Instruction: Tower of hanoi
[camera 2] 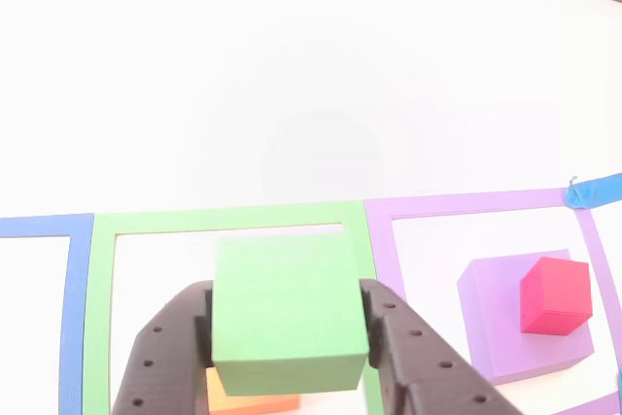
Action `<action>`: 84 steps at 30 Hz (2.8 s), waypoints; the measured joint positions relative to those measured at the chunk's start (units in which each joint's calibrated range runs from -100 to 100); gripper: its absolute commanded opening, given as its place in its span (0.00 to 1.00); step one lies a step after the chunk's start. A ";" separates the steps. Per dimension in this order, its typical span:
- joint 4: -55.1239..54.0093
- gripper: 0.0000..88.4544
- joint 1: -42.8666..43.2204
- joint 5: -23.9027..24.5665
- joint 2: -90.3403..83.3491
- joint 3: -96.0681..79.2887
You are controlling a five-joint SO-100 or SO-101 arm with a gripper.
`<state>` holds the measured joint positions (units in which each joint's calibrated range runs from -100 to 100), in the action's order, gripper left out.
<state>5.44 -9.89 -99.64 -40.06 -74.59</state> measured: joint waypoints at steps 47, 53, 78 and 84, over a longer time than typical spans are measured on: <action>-45.55 0.05 2.93 0.00 35.88 -6.64; -46.51 0.11 2.93 0.00 36.98 -6.29; -43.37 0.19 3.16 0.00 32.59 -5.14; -24.35 0.04 1.99 -0.36 18.74 -0.80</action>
<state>-18.90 -7.90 -100.00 -21.32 -75.39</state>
